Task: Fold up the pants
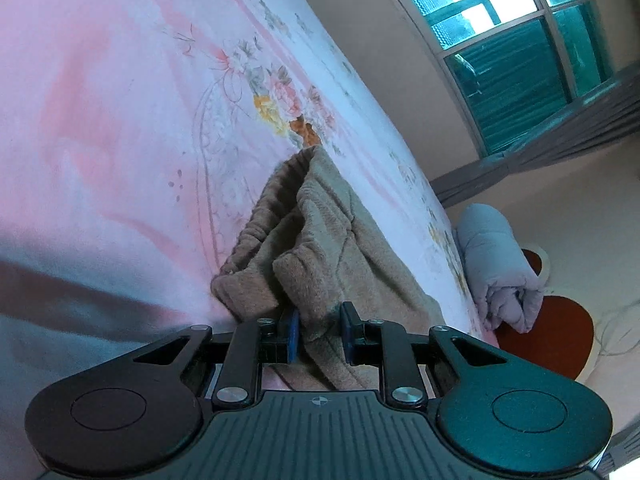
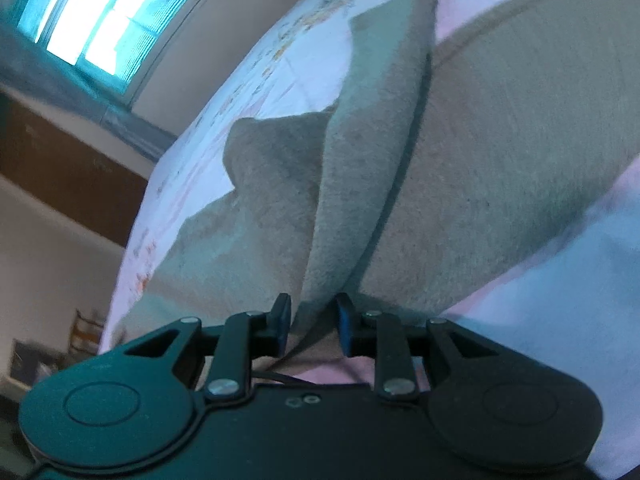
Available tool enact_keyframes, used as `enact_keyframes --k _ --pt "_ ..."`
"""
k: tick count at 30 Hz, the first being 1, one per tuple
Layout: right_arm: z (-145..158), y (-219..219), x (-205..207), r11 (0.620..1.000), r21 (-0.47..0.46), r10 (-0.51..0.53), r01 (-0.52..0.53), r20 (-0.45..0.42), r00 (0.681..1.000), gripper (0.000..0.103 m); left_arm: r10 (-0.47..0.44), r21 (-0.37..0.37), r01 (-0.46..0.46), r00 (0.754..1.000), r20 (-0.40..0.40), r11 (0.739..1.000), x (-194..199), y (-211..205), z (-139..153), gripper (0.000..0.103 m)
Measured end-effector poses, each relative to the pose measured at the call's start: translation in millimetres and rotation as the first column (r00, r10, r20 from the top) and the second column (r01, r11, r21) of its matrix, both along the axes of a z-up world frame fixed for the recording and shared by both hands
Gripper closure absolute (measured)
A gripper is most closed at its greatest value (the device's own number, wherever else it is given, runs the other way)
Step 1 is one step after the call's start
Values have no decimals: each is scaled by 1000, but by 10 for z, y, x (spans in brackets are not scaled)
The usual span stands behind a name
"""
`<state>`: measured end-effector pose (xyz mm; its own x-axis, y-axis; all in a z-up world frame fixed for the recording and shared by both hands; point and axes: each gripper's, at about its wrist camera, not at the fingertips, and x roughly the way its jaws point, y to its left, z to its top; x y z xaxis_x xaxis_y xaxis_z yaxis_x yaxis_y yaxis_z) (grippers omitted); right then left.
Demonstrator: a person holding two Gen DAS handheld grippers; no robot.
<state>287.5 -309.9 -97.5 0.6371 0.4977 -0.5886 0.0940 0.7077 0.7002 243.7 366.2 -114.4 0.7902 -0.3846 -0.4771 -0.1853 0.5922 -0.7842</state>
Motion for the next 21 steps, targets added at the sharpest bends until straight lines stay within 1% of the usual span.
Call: enact_keyframes --k 1,2,3,5,6,7,8,9,10,11,12,14,17,19,20,21 --pt "-13 -4 11 1000 9 0 0 -2 1000 93 1 -9 -1 1000 1 1000 5 6 1 81" --pt "-2 12 20 1000 -7 6 -6 5 1000 103 0 -18 0 1000 8 1000 7 15 16 81" --pt "47 35 13 999 -33 19 -18 29 999 103 -6 -25 6 999 33 1000 -5 26 55 81" --pt "229 36 -66 999 -32 26 -22 120 992 103 -21 -63 29 993 118 998 -54 43 161 81" --pt "321 24 -107 999 -32 26 -21 160 987 103 -35 -59 43 989 144 997 -72 38 205 81" --pt "397 20 -135 998 -52 33 -24 181 983 103 -42 -49 49 988 149 998 -90 42 214 81" --pt "425 23 -142 996 -79 45 -31 185 982 103 -52 -36 57 991 124 998 -82 59 164 81" --pt "392 43 -118 992 -119 62 -43 156 986 103 -56 -1 56 997 52 998 -39 67 83 81" --pt "270 86 -40 983 -171 83 -71 64 994 102 -61 23 61 998 -6 998 6 65 -7 82" --pt "144 126 21 977 -190 93 -95 -18 995 103 -67 10 67 998 2 998 22 67 -53 82" --pt "73 127 28 981 -177 82 -86 -32 996 103 -64 10 63 998 9 998 30 69 -44 82" --pt "103 134 6 983 -170 65 -66 -8 998 103 -64 17 64 998 15 998 44 52 1 81" --pt "94 154 -10 981 -179 69 -69 -6 998 103 -76 30 76 997 7 997 53 54 24 81" --pt "72 117 5 986 -154 59 -61 -14 998 101 -76 27 76 997 1 997 57 56 39 76" --pt "59 97 12 989 -132 59 -61 -20 998 99 -74 34 74 997 0 997 55 50 78 69" --pt "62 59 1 992 -113 54 -56 -20 998 92 -58 51 58 998 2 997 37 67 130 56"
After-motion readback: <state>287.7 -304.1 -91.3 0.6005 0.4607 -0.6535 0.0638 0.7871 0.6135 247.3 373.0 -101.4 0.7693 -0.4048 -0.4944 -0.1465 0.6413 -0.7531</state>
